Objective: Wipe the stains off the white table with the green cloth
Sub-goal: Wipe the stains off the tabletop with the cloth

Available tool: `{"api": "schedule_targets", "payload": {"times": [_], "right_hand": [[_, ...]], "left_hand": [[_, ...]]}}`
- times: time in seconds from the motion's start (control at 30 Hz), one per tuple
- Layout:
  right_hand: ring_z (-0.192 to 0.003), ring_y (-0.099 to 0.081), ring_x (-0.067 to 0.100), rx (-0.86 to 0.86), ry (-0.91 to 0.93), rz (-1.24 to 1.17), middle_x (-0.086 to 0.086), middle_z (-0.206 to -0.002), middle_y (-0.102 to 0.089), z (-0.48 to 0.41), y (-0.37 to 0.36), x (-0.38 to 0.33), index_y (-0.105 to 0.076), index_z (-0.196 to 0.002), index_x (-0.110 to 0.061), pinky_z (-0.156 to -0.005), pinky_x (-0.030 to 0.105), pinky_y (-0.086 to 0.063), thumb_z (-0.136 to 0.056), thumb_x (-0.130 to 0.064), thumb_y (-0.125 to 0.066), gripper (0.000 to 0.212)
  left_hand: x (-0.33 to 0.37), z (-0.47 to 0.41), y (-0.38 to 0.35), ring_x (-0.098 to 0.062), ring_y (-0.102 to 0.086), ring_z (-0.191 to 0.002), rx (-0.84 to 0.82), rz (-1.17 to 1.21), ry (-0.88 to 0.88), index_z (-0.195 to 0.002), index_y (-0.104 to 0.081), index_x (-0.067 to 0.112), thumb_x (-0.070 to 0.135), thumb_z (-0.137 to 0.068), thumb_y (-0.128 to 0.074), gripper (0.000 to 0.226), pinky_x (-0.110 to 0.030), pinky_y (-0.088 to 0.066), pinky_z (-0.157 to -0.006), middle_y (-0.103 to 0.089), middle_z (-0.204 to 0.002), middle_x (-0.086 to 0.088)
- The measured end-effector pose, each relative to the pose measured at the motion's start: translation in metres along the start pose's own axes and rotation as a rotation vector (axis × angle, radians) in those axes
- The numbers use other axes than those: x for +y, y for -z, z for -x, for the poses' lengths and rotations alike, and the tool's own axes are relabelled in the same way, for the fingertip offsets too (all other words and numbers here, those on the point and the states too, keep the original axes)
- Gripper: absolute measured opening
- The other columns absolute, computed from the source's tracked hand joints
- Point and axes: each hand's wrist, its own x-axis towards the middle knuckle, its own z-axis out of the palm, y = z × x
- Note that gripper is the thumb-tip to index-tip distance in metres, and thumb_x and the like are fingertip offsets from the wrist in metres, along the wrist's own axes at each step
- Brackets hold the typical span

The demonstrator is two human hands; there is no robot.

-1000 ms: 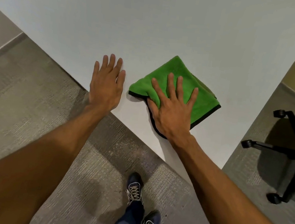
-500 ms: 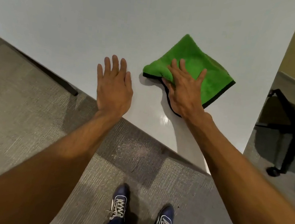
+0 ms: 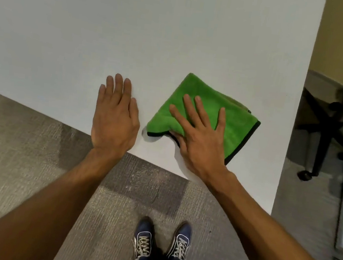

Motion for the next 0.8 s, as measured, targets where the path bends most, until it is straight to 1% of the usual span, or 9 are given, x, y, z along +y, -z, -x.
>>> {"api": "schedule_targets", "payload": {"times": [0.1, 0.2, 0.27, 0.33, 0.43, 0.53, 0.6, 0.7, 0.8], "right_hand": [[-0.159, -0.016, 0.025, 0.026, -0.201, -0.040, -0.001, -0.170, -0.023, -0.071, -0.003, 0.013, -0.035, -0.156, -0.040, -0.119, 0.074, -0.007, -0.104, -0.056, -0.033, 0.054], [-0.159, -0.015, 0.026, -0.012, -0.273, -0.060, -0.001, -0.170, -0.024, -0.122, 0.000, 0.026, -0.039, -0.154, -0.036, -0.118, 0.075, -0.005, -0.106, -0.052, -0.035, 0.051], [-0.159, -0.017, 0.026, -0.051, -0.211, -0.071, -0.001, -0.169, -0.028, -0.121, 0.002, 0.027, -0.044, -0.152, -0.031, -0.116, 0.078, -0.006, -0.107, -0.051, -0.036, 0.050], [-0.158, -0.019, 0.027, -0.078, -0.079, -0.114, 0.000, -0.167, -0.032, -0.095, 0.009, 0.021, -0.047, -0.151, -0.026, -0.115, 0.079, -0.005, -0.105, -0.049, -0.044, 0.051], [-0.156, -0.024, 0.032, -0.079, 0.110, -0.199, 0.005, -0.164, -0.037, -0.023, 0.014, 0.000, -0.052, -0.148, -0.020, -0.113, 0.082, -0.007, -0.096, -0.038, -0.064, 0.057], [-0.153, -0.031, 0.034, -0.042, 0.246, -0.152, 0.007, -0.160, -0.043, 0.042, 0.009, -0.023, -0.056, -0.145, -0.018, -0.111, 0.084, -0.016, -0.088, -0.029, -0.075, 0.062], [-0.152, -0.035, 0.032, -0.019, 0.283, -0.136, 0.007, -0.159, -0.045, 0.051, 0.005, -0.022, -0.057, -0.145, -0.019, -0.109, 0.084, -0.019, -0.089, -0.026, -0.074, 0.059], [-0.151, -0.037, 0.028, -0.003, 0.316, -0.106, 0.003, -0.160, -0.044, 0.020, 0.005, -0.010, -0.052, -0.149, -0.025, -0.112, 0.082, -0.017, -0.096, -0.034, -0.064, 0.055], [-0.154, -0.031, 0.023, 0.005, 0.163, -0.103, -0.002, -0.163, -0.039, -0.037, 0.002, 0.008, -0.048, -0.151, -0.030, -0.115, 0.080, -0.010, -0.097, -0.036, -0.061, 0.056]], "left_hand": [[0.000, 0.000, -0.001, -0.028, -0.014, -0.153, 0.018, -0.001, -0.012, -0.154, -0.027, 0.002, 0.028, -0.108, -0.020, 0.053, -0.042, -0.010, -0.126, -0.022, -0.163, -0.017], [0.000, 0.002, -0.001, -0.029, -0.015, -0.153, 0.021, -0.001, -0.009, -0.154, -0.027, 0.002, 0.027, -0.108, -0.019, 0.054, -0.043, -0.012, -0.126, -0.023, -0.162, -0.017], [0.001, 0.002, 0.001, -0.030, -0.015, -0.153, 0.019, 0.001, -0.005, -0.154, -0.027, 0.001, 0.026, -0.108, -0.019, 0.053, -0.044, -0.012, -0.126, -0.023, -0.162, -0.018], [0.001, 0.002, 0.003, -0.030, -0.014, -0.153, 0.013, -0.003, -0.003, -0.154, -0.027, 0.001, 0.025, -0.108, -0.019, 0.053, -0.044, -0.012, -0.126, -0.023, -0.162, -0.018], [0.002, 0.001, 0.005, -0.030, -0.011, -0.154, -0.003, 0.004, -0.007, -0.155, -0.024, 0.001, 0.024, -0.109, -0.021, 0.052, -0.043, -0.010, -0.126, -0.020, -0.163, -0.018], [0.002, 0.001, 0.006, -0.029, -0.012, -0.154, -0.008, 0.003, -0.011, -0.155, -0.025, 0.001, 0.024, -0.109, -0.021, 0.052, -0.044, -0.010, -0.126, -0.020, -0.163, -0.018], [0.002, 0.001, 0.006, -0.029, -0.012, -0.154, -0.012, 0.003, -0.008, -0.155, -0.025, 0.001, 0.025, -0.109, -0.020, 0.052, -0.044, -0.010, -0.126, -0.020, -0.163, -0.018], [0.002, 0.003, 0.006, -0.028, -0.012, -0.154, 0.001, 0.008, 0.001, -0.155, -0.025, 0.002, 0.025, -0.109, -0.021, 0.051, -0.042, -0.009, -0.126, -0.021, -0.163, -0.017], [0.003, 0.003, 0.006, -0.027, -0.012, -0.154, 0.000, 0.007, 0.002, -0.155, -0.025, 0.002, 0.025, -0.109, -0.022, 0.051, -0.042, -0.010, -0.126, -0.020, -0.163, -0.016]]}}
